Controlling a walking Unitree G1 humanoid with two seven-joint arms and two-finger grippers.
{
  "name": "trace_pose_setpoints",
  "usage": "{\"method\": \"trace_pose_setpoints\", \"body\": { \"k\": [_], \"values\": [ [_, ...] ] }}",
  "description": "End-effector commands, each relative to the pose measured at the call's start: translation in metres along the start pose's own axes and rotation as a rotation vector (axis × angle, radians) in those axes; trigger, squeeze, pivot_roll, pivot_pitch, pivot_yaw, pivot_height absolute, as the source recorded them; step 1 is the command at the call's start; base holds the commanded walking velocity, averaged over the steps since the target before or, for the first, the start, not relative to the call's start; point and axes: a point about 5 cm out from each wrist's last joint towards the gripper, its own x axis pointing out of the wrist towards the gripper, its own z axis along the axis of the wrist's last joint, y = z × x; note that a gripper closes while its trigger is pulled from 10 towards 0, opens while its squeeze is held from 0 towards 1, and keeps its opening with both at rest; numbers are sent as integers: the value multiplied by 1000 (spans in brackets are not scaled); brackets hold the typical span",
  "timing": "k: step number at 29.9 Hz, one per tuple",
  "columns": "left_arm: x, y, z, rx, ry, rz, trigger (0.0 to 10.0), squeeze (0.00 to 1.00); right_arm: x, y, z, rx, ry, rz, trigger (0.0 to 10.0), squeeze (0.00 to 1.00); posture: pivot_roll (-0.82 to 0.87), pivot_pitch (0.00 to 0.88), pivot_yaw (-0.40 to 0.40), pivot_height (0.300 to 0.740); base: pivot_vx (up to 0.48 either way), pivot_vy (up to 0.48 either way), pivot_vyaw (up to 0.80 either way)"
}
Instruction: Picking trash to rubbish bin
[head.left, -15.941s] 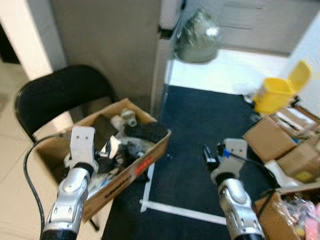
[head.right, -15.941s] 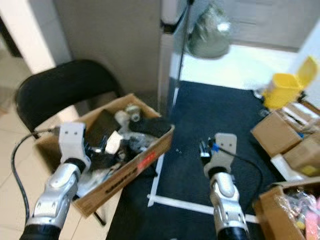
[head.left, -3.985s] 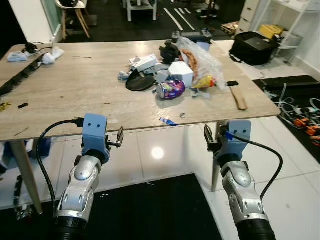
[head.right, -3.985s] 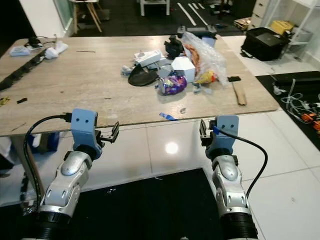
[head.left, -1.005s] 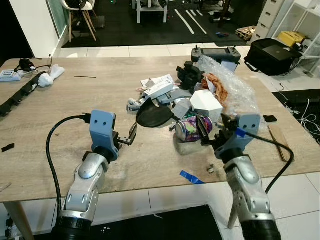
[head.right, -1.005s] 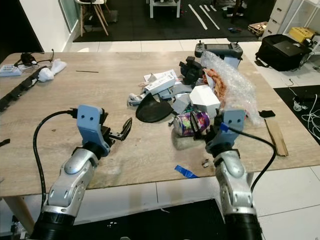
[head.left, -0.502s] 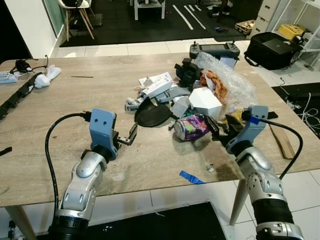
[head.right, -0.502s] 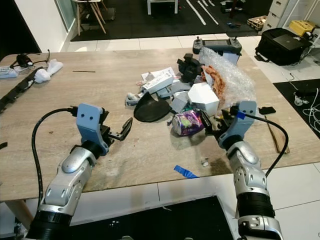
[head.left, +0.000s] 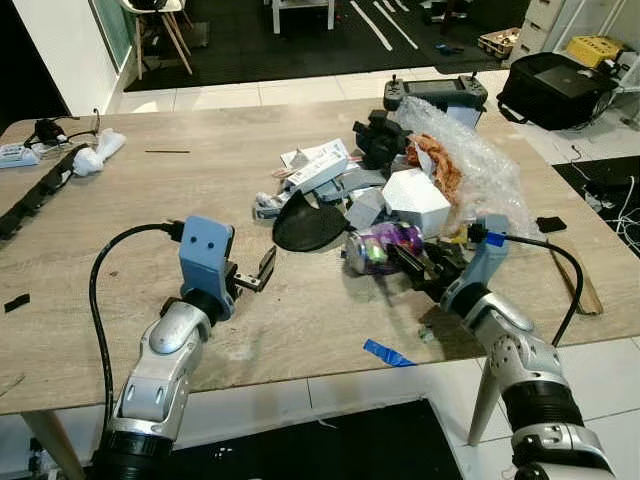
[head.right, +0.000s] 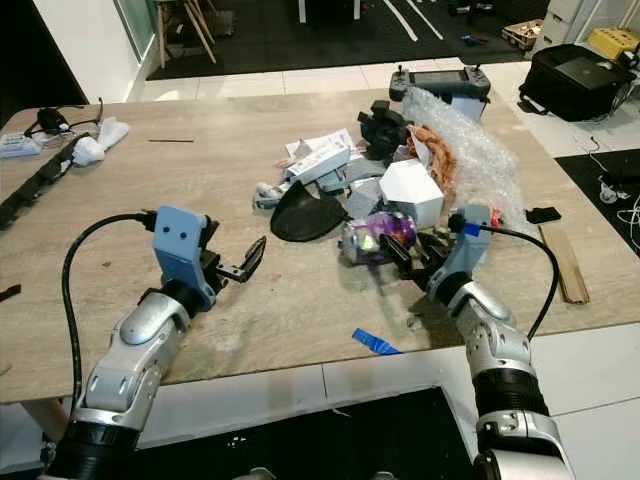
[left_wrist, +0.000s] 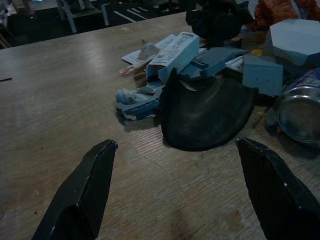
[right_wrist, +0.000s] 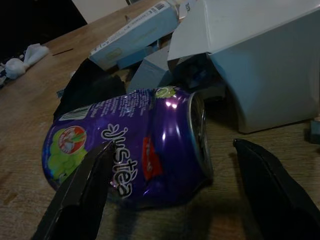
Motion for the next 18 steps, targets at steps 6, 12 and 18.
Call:
{"method": "trace_pose_setpoints", "body": {
  "k": [6,12,18],
  "values": [
    [-2,0,1,31,10,-13,10000,0,-1,-3,-3,20,24,7,3882,0,-13,181,66,740,0,0,0],
    [-1,1,1,33,9,-13,10000,0,0,-4,-3,22,24,12,0,0,-12,180,66,740,0,0,0],
    [-1,0,1,34,9,-13,10000,0,1,-3,-3,23,22,19,0,0,-14,178,68,740,0,0,0]
  ]
}}
